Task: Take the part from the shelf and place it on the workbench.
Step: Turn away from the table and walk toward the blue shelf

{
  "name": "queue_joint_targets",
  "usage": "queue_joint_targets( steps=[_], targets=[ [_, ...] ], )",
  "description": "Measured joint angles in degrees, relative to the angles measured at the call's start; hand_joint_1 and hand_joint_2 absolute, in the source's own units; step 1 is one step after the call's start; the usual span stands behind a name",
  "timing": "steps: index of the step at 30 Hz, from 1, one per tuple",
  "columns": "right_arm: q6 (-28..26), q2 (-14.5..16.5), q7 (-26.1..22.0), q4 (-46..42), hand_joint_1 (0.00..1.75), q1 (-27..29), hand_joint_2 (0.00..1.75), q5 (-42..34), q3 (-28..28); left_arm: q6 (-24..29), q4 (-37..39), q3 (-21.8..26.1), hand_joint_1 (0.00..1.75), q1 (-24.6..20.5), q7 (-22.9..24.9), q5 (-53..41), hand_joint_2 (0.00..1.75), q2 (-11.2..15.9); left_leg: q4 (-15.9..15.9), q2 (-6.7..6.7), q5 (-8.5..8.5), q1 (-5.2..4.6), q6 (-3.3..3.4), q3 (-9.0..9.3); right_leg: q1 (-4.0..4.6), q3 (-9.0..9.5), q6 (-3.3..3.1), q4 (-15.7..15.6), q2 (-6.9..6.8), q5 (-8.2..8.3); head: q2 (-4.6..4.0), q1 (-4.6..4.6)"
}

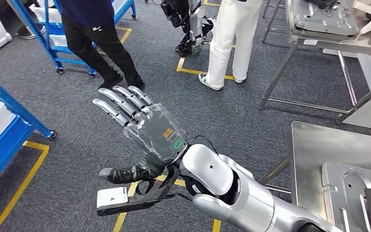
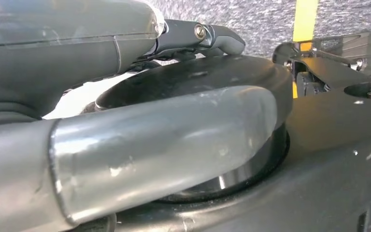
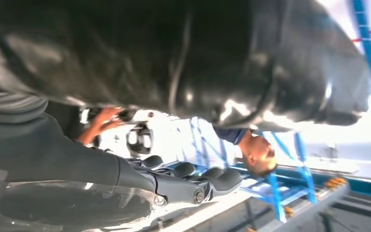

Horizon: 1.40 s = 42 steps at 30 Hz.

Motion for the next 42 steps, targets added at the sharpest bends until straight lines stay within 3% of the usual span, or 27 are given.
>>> queue_joint_targets(
  steps=[2,4,5,6,8,9,11,13,15,17,19,20,21,22,24,26,28,30,32,34,35,36,37,39,41,42],
  targets=[
    [0.29,0.24,-0.07,-0.18,0.00,0.26,0.00,-0.52,0.43,0.01,-0.01,-0.03,0.00,-0.05,0.07,0.08,0.00,0.10,6.09,3.46,-3.53,-0.31,-0.28,-2.63,0.16,0.26,-0.29,-0.50,-1.82,0.19,0.00,-0.06],
    [0.50,0.25,-0.09,-0.24,0.00,0.76,0.00,-0.93,0.84,0.02,-0.01,-0.03,0.00,-0.27,-0.01,0.13,0.00,0.13,11.91,4.45,-5.83,-0.31,-0.60,-4.96,0.36,0.17,-0.35,-0.44,-3.80,0.09,0.00,-0.06],
    [0.52,0.27,-0.10,-0.23,0.00,0.96,0.00,-1.10,1.10,0.03,-0.01,-0.03,0.00,-0.29,0.02,0.15,0.00,0.15,12.40,4.69,-5.59,-0.27,-0.74,-4.90,0.40,0.11,-0.32,-0.36,-4.70,0.00,0.00,-0.05],
    [0.52,0.30,-0.11,-0.23,0.00,1.08,0.00,-1.28,1.36,0.05,-0.01,-0.04,0.00,-0.20,0.08,0.16,0.00,0.20,10.64,5.02,-4.35,-0.17,-0.87,-3.72,0.41,0.07,-0.24,-0.24,-5.48,-0.11,0.00,-0.05],
    [0.50,0.44,-0.12,-0.22,0.00,1.22,0.00,-1.60,1.81,0.13,-0.01,-0.06,0.00,0.20,0.31,0.16,0.00,0.39,3.33,7.04,-1.30,-0.11,-0.97,0.36,0.52,0.02,0.06,0.18,-6.68,-0.47,0.00,-0.06],
    [0.48,0.50,-0.13,-0.20,0.00,1.29,0.00,-1.79,1.94,0.16,-0.01,-0.08,0.00,0.46,0.38,0.16,0.00,0.49,0.24,8.11,-0.43,-0.19,-0.69,1.94,0.68,-0.09,0.28,0.48,-7.15,-0.68,0.00,-0.04],
    [0.40,0.55,-0.12,-0.04,0.00,1.57,0.00,-2.25,2.19,0.20,-0.01,-0.13,0.00,0.80,0.44,0.16,0.00,0.56,-2.10,8.96,-0.34,-0.52,0.20,2.88,1.06,-0.27,0.64,0.89,-8.05,-0.93,0.00,0.02],
    [0.33,0.61,-0.11,0.18,0.00,2.00,0.00,-2.68,2.44,0.21,-0.02,-0.16,0.00,0.90,0.37,0.16,0.00,0.56,-2.29,7.68,-0.03,-0.43,1.14,2.69,1.13,-0.28,1.01,1.15,-8.62,-1.20,0.00,0.05],
    [0.27,0.75,-0.11,0.33,0.00,2.28,0.00,-2.97,2.61,0.20,-0.06,-0.16,0.00,0.81,0.33,0.17,0.00,0.51,-2.53,6.57,0.30,-0.18,1.82,2.70,0.82,-0.93,1.61,3.14,-6.25,-2.84,0.00,0.05],
    [0.22,0.79,-0.12,0.53,0.00,2.73,0.00,-3.45,2.67,0.20,-0.12,-0.16,0.00,0.65,0.32,0.19,0.00,0.48,-2.62,5.45,0.53,-0.04,2.24,2.63,0.50,-3.69,2.01,9.43,-3.04,-6.36,0.00,0.07],
    [0.21,0.73,-0.19,0.85,0.00,3.62,0.00,-4.18,2.74,0.20,-0.16,-0.16,0.00,0.54,0.33,0.27,0.00,0.44,-2.56,4.07,0.61,-0.06,2.38,2.48,0.43,-7.15,2.07,16.34,-2.21,-8.86,0.00,0.06],
    [0.20,0.71,-0.25,1.00,0.00,4.04,0.00,-4.54,2.81,0.20,-0.17,-0.16,0.00,0.49,0.32,0.36,0.00,0.42,-2.48,3.28,0.63,-0.07,2.40,2.44,0.43,-7.89,1.98,17.49,-2.12,-8.57,0.00,0.06],
    [0.18,0.70,-0.33,1.10,0.00,4.32,0.00,-4.85,2.88,0.20,-0.20,-0.16,0.00,0.42,0.32,0.44,0.00,0.40,-2.39,2.46,0.63,-0.08,2.40,2.43,0.43,-7.53,1.79,16.29,-1.92,-7.10,0.00,0.07],
    [0.15,0.70,-0.42,1.17,0.00,4.48,0.00,-5.11,2.96,0.20,-0.25,-0.16,0.00,0.34,0.32,0.49,0.00,0.36,-2.28,1.66,0.63,-0.07,2.38,2.45,0.44,-6.25,1.53,13.21,-1.46,-4.88,0.00,0.07],
    [0.09,0.68,-0.55,1.19,0.00,4.64,0.00,-5.47,3.08,0.20,-0.37,-0.16,0.00,0.17,0.34,0.54,0.00,0.22,-2.06,0.26,0.64,-0.01,2.22,2.32,0.34,-3.02,0.92,5.62,1.15,-1.24,0.00,0.04],
    [0.04,0.63,-0.62,1.19,0.00,4.81,0.00,-5.74,3.17,0.25,-0.45,-0.16,0.00,0.02,0.36,0.59,0.00,0.12,-2.06,-0.96,0.83,0.15,1.69,1.92,0.30,-1.54,0.65,2.05,2.81,-0.36,0.00,0.06],
    [0.00,0.65,-0.63,1.18,0.00,4.89,0.00,-5.94,3.23,0.30,-0.46,-0.16,0.00,-0.05,0.38,0.64,0.00,0.15,-2.35,-2.02,1.09,0.19,0.95,1.66,0.15,-1.21,0.59,1.40,1.84,-0.29,0.00,0.10],
    [-0.04,0.79,-0.64,1.14,0.00,4.88,0.00,-6.16,3.26,0.45,-0.48,-0.16,0.00,0.02,0.61,0.67,0.00,0.26,-1.13,0.08,0.10,-0.14,0.40,1.12,-0.18,-0.65,0.29,0.43,0.38,0.06,0.00,0.03],
    [-0.07,0.83,-0.64,1.14,0.00,4.92,0.00,-6.35,3.29,0.68,-0.51,-0.16,0.00,0.00,0.85,0.68,0.00,0.37,4.26,3.53,-3.17,-0.38,0.00,-1.16,-0.16,-0.29,-0.04,-0.17,-1.34,0.24,0.00,-0.07],
    [-0.08,0.79,-0.64,1.15,0.00,5.04,0.00,-6.45,3.33,0.85,-0.51,-0.16,0.00,-0.26,0.87,0.66,0.00,0.42,11.38,4.58,-6.46,-0.35,-0.41,-4.09,0.01,-0.30,-0.18,-0.18,-3.20,0.13,0.00,-0.09],
    [-0.07,0.77,-0.63,1.16,0.00,5.10,0.00,-6.49,3.35,0.92,-0.51,-0.16,0.00,-0.36,0.89,0.65,0.00,0.42,13.06,4.77,-6.83,-0.32,-0.59,-4.57,0.06,-0.30,-0.19,-0.15,-4.13,0.05,0.00,-0.09],
    [-0.07,0.76,-0.63,1.16,0.00,5.11,0.00,-6.52,3.38,1.02,-0.51,-0.16,0.00,-0.34,0.96,0.65,0.00,0.44,12.54,5.02,-6.10,-0.25,-0.72,-3.97,0.08,-0.28,-0.14,-0.11,-4.93,-0.03,0.00,-0.09],
    [-0.07,0.76,-0.63,1.16,0.00,5.09,0.00,-6.53,3.39,1.16,-0.51,-0.16,0.00,-0.19,1.06,0.66,0.00,0.48,9.72,5.51,-4.43,-0.16,-0.79,-2.30,0.09,-0.24,-0.05,-0.03,-5.60,-0.16,0.00,-0.09],
    [-0.08,0.76,-0.63,1.15,0.00,5.04,0.00,-6.55,3.39,1.47,-0.50,-0.17,0.00,0.32,1.32,0.68,0.00,0.57,1.76,7.95,-1.29,-0.24,-0.74,1.85,0.33,-0.22,0.31,0.32,-6.66,-0.50,0.00,-0.10],
    [-0.08,0.75,-0.63,1.14,0.00,5.02,0.00,-6.56,3.40,1.62,-0.49,-0.18,0.00,0.76,1.48,0.67,0.00,0.64,-2.40,9.70,-0.45,-0.53,-0.13,3.70,0.76,-0.38,0.68,0.71,-7.58,-0.75,0.00,-0.07],
    [-0.08,0.75,-0.63,1.14,0.00,5.02,0.00,-6.57,3.43,1.63,-0.49,-0.18,0.00,0.89,1.50,0.67,0.00,0.68,-2.64,9.53,-0.60,-0.71,0.26,3.69,0.90,-0.43,0.81,0.79,-8.17,-0.80,0.00,-0.05]
  ],
)
